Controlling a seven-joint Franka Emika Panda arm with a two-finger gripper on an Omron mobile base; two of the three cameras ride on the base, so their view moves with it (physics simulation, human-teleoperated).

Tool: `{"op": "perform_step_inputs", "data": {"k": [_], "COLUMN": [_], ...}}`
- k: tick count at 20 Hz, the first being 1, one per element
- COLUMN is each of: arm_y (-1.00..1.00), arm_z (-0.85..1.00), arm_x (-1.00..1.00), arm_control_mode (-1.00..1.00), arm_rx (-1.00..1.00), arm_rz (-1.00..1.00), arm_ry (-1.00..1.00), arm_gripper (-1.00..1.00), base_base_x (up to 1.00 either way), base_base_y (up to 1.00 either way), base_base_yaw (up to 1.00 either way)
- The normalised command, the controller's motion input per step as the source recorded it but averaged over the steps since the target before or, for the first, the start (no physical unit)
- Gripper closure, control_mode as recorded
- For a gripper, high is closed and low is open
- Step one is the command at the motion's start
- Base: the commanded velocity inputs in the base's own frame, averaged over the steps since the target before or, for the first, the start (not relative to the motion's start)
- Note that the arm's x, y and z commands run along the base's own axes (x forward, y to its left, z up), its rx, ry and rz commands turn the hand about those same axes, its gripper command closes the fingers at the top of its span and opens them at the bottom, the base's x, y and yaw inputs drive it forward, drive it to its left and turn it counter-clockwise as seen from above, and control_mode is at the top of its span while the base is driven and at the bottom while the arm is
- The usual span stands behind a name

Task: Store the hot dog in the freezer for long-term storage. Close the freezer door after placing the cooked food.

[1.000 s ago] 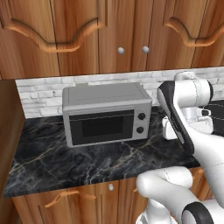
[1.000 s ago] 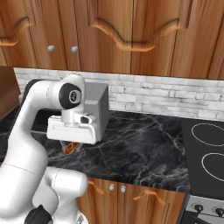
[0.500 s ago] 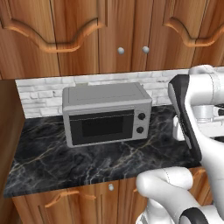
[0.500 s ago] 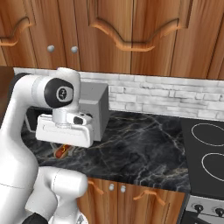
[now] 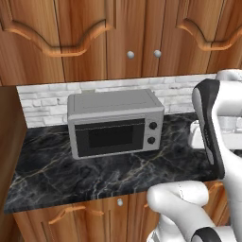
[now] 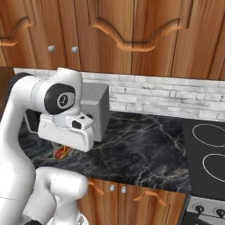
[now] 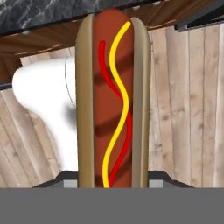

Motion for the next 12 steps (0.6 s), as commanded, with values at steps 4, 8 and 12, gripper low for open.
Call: {"op": "perform_step_inputs", "data": {"k": [4,8,12], "arm_y": [0.06,0.0,0.0], "arm_z": [-0.2,-0.04,0.0], "arm_x": [0.01,0.0,0.0], "arm_control_mode": [-1.0,-1.0,-1.0], "arm_rx": [-0.12,-0.06,0.0], "arm_rz": [-0.11,0.0,0.0], "arm_ry": [-0.19,-0.04,0.0], "arm_gripper": [1.0,1.0,1.0], "base_base_x": [0.0,0.0,0.0], "base_base_y": [0.0,0.0,0.0], "base_base_yaw": [0.0,0.0,0.0]}}
